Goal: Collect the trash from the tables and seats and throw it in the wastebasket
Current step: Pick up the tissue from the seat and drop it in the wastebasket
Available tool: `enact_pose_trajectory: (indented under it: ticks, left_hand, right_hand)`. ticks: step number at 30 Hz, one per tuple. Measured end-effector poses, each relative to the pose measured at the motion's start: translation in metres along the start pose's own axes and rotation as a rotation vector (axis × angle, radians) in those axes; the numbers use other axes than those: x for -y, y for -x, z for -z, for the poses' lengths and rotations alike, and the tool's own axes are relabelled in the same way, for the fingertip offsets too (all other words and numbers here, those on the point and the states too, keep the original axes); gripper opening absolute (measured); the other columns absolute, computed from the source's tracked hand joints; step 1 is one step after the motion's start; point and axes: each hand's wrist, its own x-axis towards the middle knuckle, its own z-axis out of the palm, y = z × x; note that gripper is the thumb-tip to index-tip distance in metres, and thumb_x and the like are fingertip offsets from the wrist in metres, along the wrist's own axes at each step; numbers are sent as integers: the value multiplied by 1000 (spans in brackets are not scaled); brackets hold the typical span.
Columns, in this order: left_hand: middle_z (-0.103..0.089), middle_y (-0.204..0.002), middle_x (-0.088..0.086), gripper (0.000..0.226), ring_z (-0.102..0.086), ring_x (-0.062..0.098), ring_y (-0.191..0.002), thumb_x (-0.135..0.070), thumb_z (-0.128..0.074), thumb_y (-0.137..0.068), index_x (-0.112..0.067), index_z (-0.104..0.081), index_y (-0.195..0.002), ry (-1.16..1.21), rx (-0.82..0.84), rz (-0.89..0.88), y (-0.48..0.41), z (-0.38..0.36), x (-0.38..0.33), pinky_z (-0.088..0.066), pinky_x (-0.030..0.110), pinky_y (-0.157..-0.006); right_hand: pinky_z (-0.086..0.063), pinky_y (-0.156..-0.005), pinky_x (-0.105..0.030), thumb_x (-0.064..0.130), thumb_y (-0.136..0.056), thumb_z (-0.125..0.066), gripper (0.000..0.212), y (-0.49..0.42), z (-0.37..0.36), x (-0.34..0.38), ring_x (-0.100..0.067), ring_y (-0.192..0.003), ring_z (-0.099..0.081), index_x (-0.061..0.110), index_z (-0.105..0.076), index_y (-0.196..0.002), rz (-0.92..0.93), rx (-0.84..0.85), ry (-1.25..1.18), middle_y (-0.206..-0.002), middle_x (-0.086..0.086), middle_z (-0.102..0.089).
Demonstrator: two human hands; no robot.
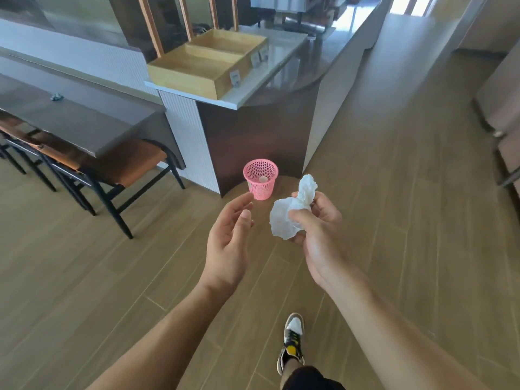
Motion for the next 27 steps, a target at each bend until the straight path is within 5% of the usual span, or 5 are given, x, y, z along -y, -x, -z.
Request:
enact_pose_trajectory:
  ticks: [7, 13, 15, 20, 27]
  left_hand:
    - [-68, -133, -19, 41, -63, 4, -128, -38, -48, -104, -23, -63, -139, -27, -43, 20, -113, -61, 14, -56, 37, -104]
    - [-68, -133, -24, 37, -60, 0, -130, -17, -54, -104, -42, -62, -131, -10, 10, 31, -176, -95, 24, -53, 13, -93]
    - [-66, -136, -23, 41, -59, 2, -132, -17, -58, -101, -44, -60, -132, 7, 23, 46, -194, -102, 29, -55, 18, -95]
    - [-59, -143, 19, 56, -66, 33, -127, -17, -65, -97, -15, -48, -150, 32, 93, 122, -243, -119, 48, -57, 60, -99]
    - [-59, -139, -3, 56, -60, 27, -132, -19, -74, -92, -26, -54, -144, -28, 116, 102, -339, -132, 87, -54, 54, -106]
  right_hand:
    - [-40, -76, -40, 19, -73, -63, 25, -126, 12, 26, -14, -84, -52, 14, -67, -97, -46, 110, 87, -91, -5, -60]
    - [-52, -73, -39, 22, -78, -65, 29, -201, 15, 40, -20, -88, -65, 23, -69, -107, -93, 188, 89, -96, -7, -68]
    - [-58, -76, -38, 22, -81, -66, 34, -223, 15, 43, -31, -95, -72, 21, -67, -115, -120, 222, 88, -107, -14, -72]
    - [-62, -77, -31, 18, -90, -64, 41, -280, 6, 44, -26, -102, -78, 24, -60, -131, -148, 289, 88, -114, -9, -76]
    - [-63, -91, -38, 36, -89, -62, 42, -380, -19, 37, -16, -109, -74, 29, -58, -130, -123, 279, 315, -120, -1, -72]
